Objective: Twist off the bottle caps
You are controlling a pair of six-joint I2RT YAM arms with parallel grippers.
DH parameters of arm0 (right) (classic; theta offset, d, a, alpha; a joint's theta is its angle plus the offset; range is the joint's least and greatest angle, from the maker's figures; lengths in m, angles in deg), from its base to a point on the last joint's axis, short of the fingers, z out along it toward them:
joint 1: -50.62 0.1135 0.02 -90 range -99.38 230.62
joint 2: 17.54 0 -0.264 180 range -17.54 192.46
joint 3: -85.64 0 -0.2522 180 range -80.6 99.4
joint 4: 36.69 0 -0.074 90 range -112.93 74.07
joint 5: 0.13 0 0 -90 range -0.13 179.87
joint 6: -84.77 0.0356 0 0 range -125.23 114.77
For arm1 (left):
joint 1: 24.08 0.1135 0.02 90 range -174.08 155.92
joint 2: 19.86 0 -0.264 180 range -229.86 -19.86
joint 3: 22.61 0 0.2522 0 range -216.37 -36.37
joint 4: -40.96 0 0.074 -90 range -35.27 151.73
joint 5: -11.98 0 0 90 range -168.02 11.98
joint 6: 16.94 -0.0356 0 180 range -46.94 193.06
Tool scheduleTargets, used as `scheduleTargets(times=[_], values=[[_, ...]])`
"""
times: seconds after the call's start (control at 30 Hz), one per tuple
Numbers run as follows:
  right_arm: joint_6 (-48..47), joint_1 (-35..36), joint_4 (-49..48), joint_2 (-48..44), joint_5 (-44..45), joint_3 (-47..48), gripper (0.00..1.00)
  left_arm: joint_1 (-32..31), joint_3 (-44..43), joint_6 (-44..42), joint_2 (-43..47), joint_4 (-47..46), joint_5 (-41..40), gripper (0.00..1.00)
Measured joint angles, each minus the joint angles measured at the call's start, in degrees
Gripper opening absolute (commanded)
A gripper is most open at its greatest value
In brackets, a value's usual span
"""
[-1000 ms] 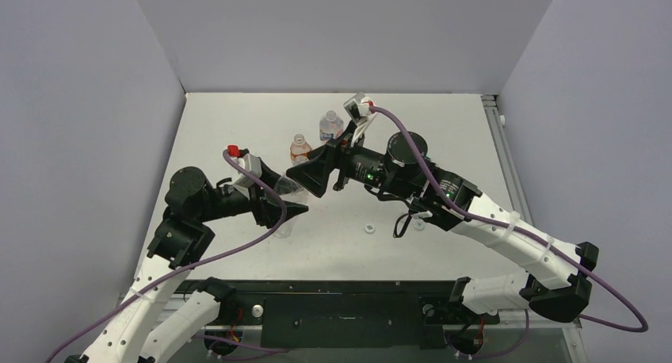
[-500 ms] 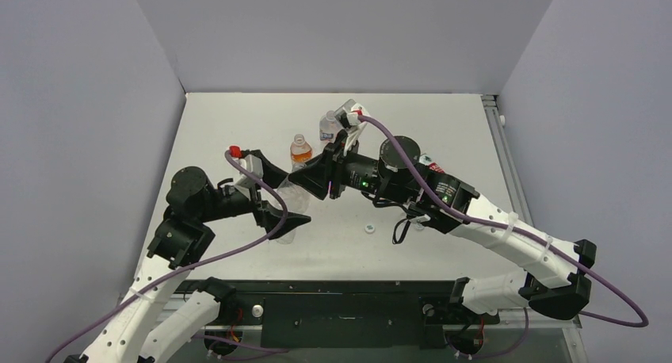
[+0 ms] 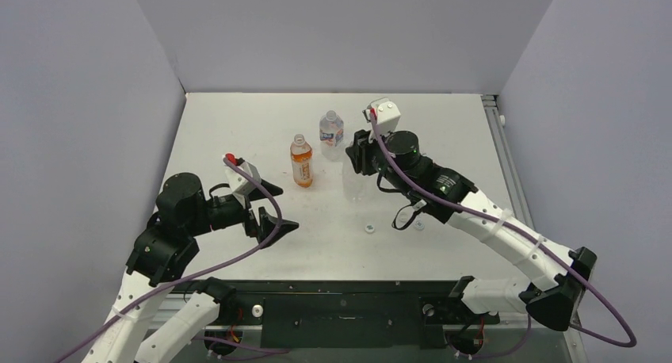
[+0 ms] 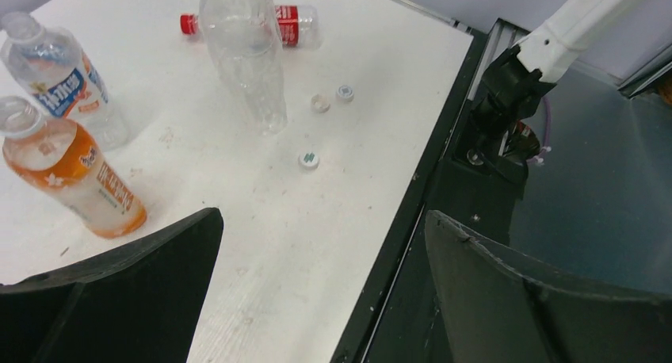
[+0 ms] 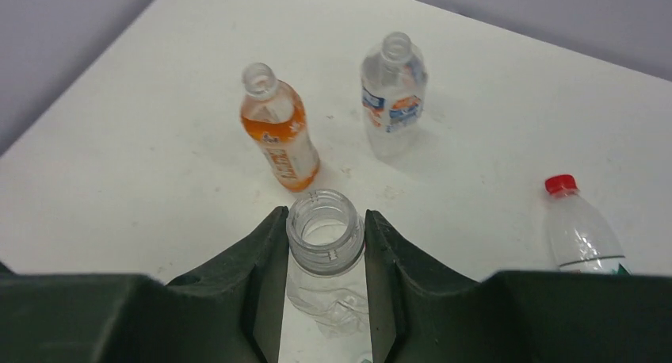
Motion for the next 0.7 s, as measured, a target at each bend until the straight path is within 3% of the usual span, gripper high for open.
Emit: scheduleTargets(times=[0.23, 0.7], values=[[-0.96, -3.06, -8.46, 5.7, 3.96, -7.3, 0.0, 0.0, -1.9, -3.67, -0.85, 8.63, -3.41, 0.97], [2.54, -3.13, -26.6, 16.96, 6.1, -13.38, 0.0, 0.0, -2.38, -6.34, -1.77, 12.0, -4.26, 0.97]])
